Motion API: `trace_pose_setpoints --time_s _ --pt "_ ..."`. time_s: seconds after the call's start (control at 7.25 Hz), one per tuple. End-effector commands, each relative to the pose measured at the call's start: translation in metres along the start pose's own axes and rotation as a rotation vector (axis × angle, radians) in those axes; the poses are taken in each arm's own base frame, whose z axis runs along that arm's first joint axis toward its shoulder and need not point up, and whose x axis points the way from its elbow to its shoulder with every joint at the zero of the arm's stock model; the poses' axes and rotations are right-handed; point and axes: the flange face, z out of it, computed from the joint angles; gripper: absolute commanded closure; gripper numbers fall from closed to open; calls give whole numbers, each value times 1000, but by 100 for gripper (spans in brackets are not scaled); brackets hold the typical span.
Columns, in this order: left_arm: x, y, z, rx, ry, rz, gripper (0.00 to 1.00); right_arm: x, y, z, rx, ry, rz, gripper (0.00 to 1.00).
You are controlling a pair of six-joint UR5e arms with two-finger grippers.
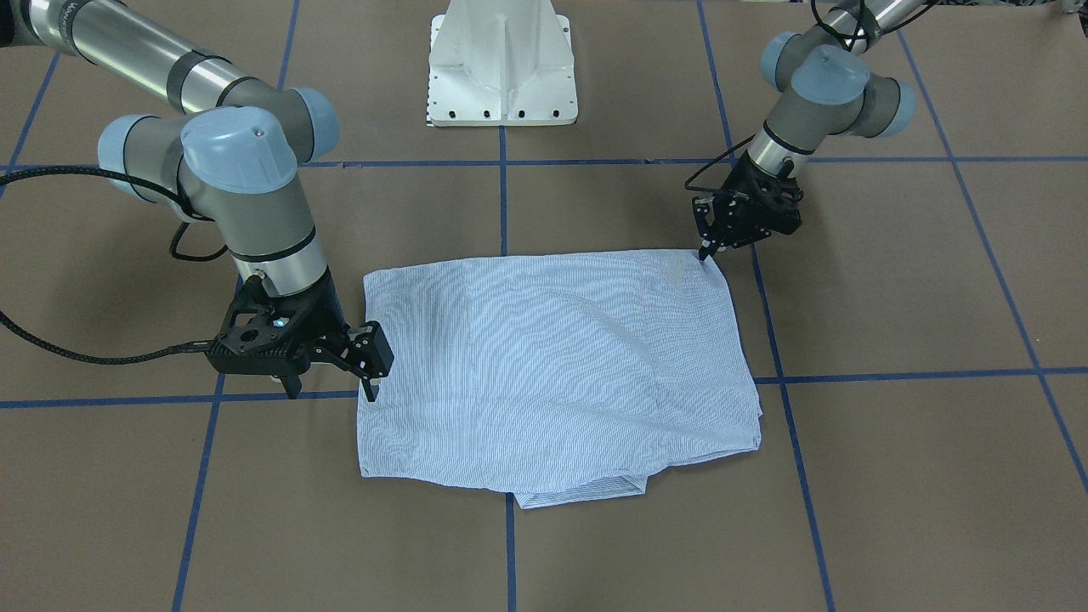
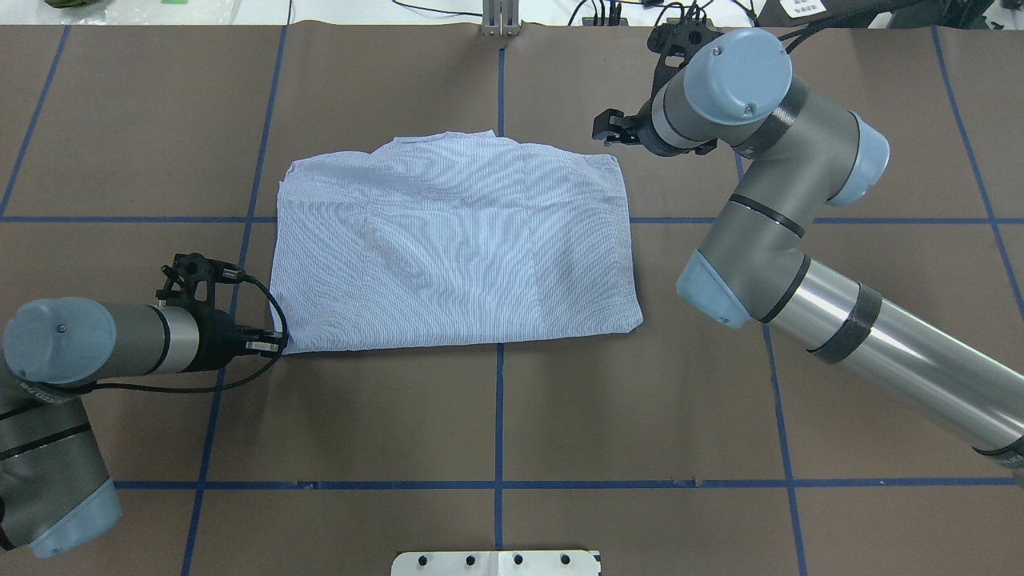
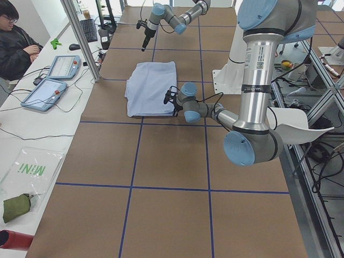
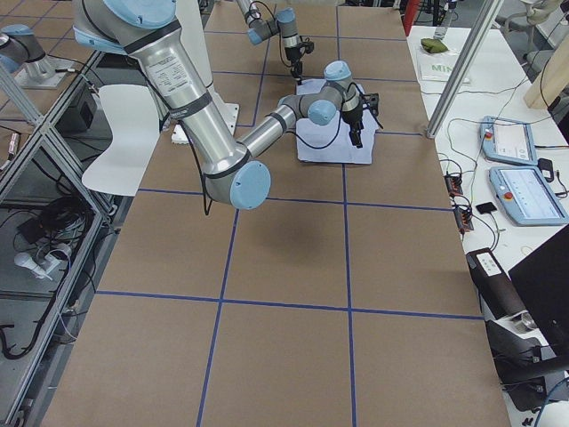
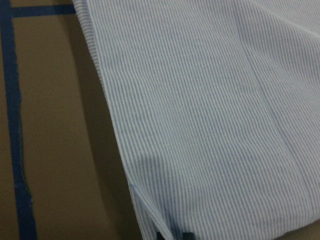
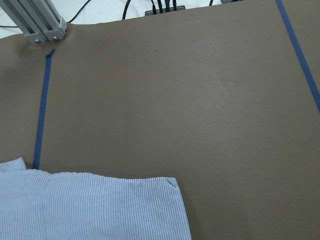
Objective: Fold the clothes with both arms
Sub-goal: 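Grasp the side edge with the left gripper and drag it, rotating the shirt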
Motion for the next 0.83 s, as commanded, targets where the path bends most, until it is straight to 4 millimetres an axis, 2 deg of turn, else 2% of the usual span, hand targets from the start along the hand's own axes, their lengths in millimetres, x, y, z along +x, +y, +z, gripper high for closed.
trace_pose_setpoints --time_s 0.0,0.14,0.28,0.41,0.55,0.69 --pt "-5 -5 -9 11 -3 7 100 -2 2 -1 -1 -4 -3 0" --pt "-20 -16 -12 31 -31 41 100 -4 3 0 -1 -9 -2 0" --pt "-43 -41 -23 72 -71 116 100 -7 7 0 -5 -13 3 0" --pt "-89 -67 -23 98 -152 126 100 -12 11 -1 -4 -18 5 0" --pt "-123 -101 -27 131 -216 172 100 -21 24 -2 13 -19 6 0" --pt "-151 -147 -17 154 -280 205 100 -26 30 -4 11 -25 18 0"
